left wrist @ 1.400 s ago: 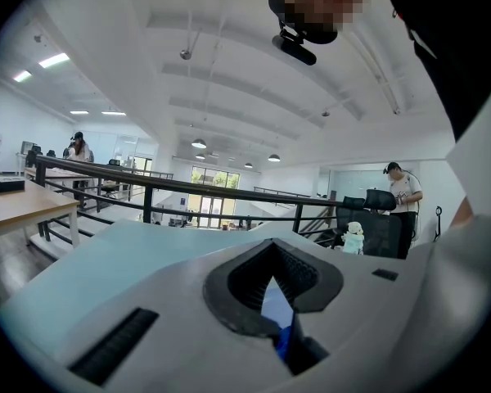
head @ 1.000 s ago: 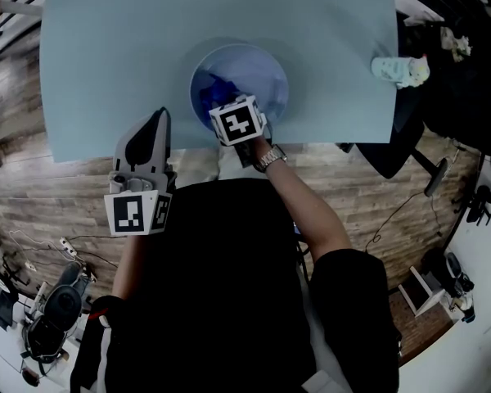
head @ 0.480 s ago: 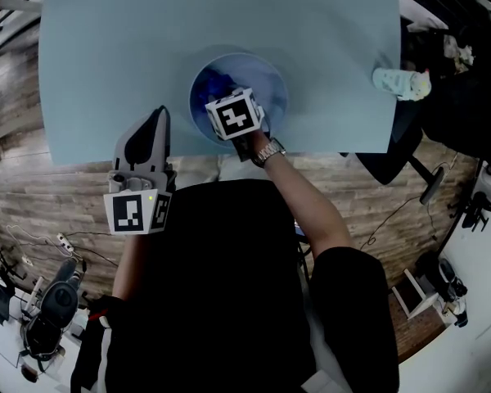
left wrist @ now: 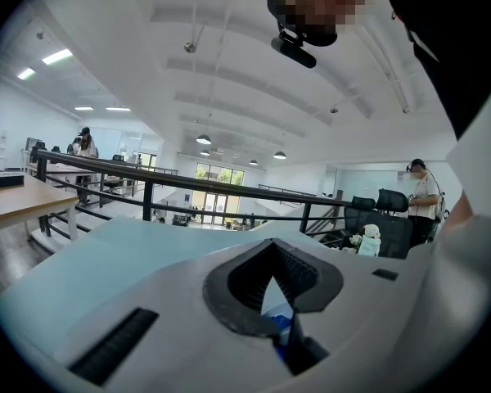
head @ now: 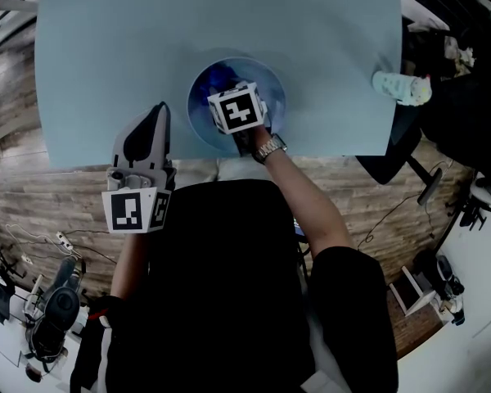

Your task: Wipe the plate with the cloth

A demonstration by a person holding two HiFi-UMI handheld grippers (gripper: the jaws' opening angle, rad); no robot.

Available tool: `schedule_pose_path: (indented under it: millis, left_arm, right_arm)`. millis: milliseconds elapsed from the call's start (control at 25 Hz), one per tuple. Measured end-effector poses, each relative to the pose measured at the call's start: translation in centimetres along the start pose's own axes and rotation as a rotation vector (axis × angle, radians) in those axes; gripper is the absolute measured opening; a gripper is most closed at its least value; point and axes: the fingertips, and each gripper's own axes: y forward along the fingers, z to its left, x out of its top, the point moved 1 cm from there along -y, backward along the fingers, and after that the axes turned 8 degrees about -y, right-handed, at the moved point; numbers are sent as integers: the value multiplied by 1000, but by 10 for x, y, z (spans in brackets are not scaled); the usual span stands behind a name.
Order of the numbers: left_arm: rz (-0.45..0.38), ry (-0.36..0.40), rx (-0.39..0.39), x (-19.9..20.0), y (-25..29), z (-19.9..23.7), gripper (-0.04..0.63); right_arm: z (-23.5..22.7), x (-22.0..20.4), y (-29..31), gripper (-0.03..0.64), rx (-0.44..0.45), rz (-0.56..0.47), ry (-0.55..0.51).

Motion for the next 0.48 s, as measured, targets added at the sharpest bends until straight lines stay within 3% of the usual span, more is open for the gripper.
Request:
schedule_pose_path:
  millis: [320, 480]
  left_arm:
    - [-3, -17, -9, -3, 10, -1, 1]
    - [12, 25, -32, -4, 12, -5, 1]
  right_arm:
    - [-26, -3, -2, 118, -46, -12, 47]
    - [-37, -8, -6, 118, -75, -5, 71]
